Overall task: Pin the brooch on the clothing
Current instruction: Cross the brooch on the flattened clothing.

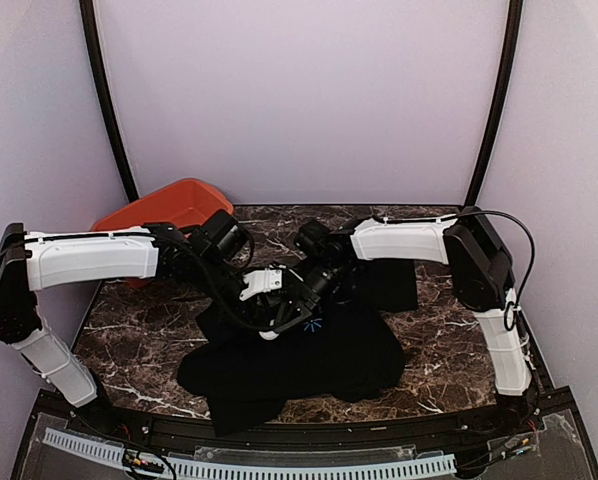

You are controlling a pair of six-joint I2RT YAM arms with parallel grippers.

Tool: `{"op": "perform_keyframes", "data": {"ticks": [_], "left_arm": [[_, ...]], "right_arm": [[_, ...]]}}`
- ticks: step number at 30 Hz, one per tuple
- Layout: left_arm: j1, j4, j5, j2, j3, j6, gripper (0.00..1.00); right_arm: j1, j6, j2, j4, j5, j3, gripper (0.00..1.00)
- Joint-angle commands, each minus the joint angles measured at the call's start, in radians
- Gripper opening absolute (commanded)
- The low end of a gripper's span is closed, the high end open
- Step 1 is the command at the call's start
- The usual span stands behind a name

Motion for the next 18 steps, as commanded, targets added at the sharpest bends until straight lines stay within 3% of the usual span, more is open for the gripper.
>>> {"op": "perform_keyframes", "data": {"ticks": [1, 5, 18], "left_arm": [[0.028, 0.032, 0.008, -0.056, -0.013, -0.024, 0.44], [0.040, 0.044, 0.017, -0.069, -0.014, -0.036, 0.49], [0.072, 0.053, 0.075, -0.066, -0.010, -0.058, 0.51]], "right_arm": [[0.000, -0.011, -0.052, -0.002, -0.016, -0.012, 0.00], [-0.002, -0.011, -0.050, -0.003, -0.014, -0.013, 0.00], [-0.004, -0.015, -0.052, -0.004, -0.015, -0.013, 0.00]]}}
